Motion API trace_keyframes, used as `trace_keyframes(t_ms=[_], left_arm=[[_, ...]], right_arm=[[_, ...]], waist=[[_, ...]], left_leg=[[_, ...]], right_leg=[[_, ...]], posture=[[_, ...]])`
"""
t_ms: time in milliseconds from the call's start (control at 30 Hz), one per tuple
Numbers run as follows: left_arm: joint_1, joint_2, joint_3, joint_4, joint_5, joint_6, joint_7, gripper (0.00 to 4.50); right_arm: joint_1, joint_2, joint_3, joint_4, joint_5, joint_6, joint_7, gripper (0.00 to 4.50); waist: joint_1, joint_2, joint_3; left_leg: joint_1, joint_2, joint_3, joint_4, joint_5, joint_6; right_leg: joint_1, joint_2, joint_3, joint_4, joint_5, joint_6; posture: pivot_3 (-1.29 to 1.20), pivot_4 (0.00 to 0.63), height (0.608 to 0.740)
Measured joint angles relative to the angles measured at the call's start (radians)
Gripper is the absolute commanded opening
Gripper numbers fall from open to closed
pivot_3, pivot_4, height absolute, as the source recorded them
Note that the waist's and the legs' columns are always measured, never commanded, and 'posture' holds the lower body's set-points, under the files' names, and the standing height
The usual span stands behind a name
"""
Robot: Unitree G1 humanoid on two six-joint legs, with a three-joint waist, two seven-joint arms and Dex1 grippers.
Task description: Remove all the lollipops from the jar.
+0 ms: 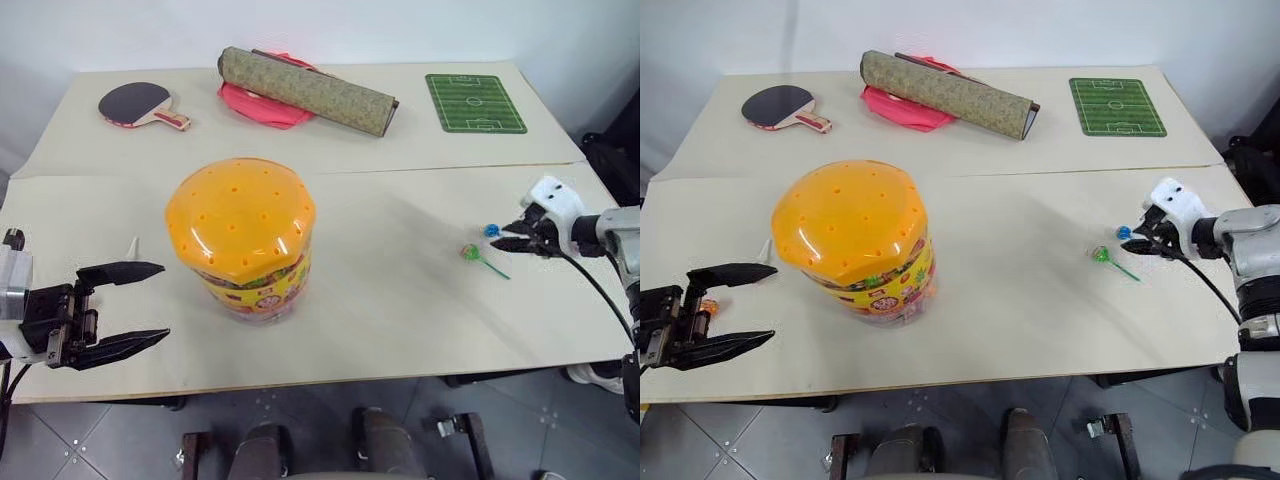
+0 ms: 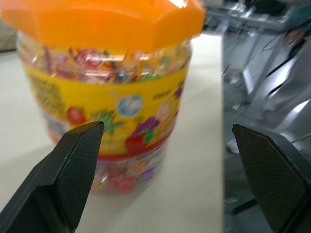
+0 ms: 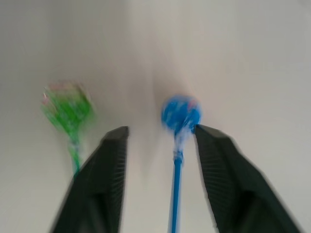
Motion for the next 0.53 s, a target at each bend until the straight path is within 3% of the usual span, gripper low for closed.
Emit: trace_keyframes(t_ms=[100,167,267,333,533], left_arm=[[-0.007,-0.013,0.0,0.054,0.057,-0.048,0.047,4.5],[-0.038,-0.041,-0.005,0.105,0.111,-0.101,0.112,4.5],[-0.044,-0.078,-0.021,0.16,0.185,-0.168,0.192,4.5],[-0.046,-0.104,-0.029,0.2,0.215,-0.182,0.245,4.5],[-0.083,-0.212,-0.032,0.241,0.293,-0.271,0.46,4.5]], right_arm=[[0.011,0.053,-0.133,-0.098,0.153,-0.086,0.09,4.0],[0.102,0.124,-0.208,-0.275,0.296,-0.091,0.165,4.44],[0.303,0.203,-0.148,-0.491,0.334,-0.165,0.253,4.44],[0.376,0.27,-0.086,-0.521,0.314,-0.221,0.264,4.44],[0.371,0.385,-0.074,-0.442,0.234,-0.459,0.172,4.44]], waist=[[0.002,0.0,0.0],[0.007,-0.002,-0.001],[0.024,-0.005,-0.003],[0.03,-0.005,-0.003],[0.03,-0.006,-0.004]], left_leg=[[0.001,0.001,-0.001,0.0,0.0,0.0],[0.002,0.002,-0.003,0.0,0.0,0.0],[0.002,0.002,-0.003,0.0,-0.001,0.0],[0.001,0.0,-0.003,0.001,-0.001,0.0],[0.001,0.0,-0.004,0.009,-0.001,0.002]], right_leg=[[0.001,0.0,-0.001,0.001,0.0,0.0],[0.002,0.001,-0.003,0.001,0.0,0.0],[0.003,0.001,-0.003,0.002,0.001,0.001],[0.002,-0.001,-0.003,0.002,0.001,0.002],[0.006,-0.001,-0.003,0.002,0.004,0.002]], posture=[[0.0,0.15,0.74],[0.0,0.15,0.74],[0.0,0.15,0.74],[0.0,0.15,0.74],[0.0,0.15,0.74]])
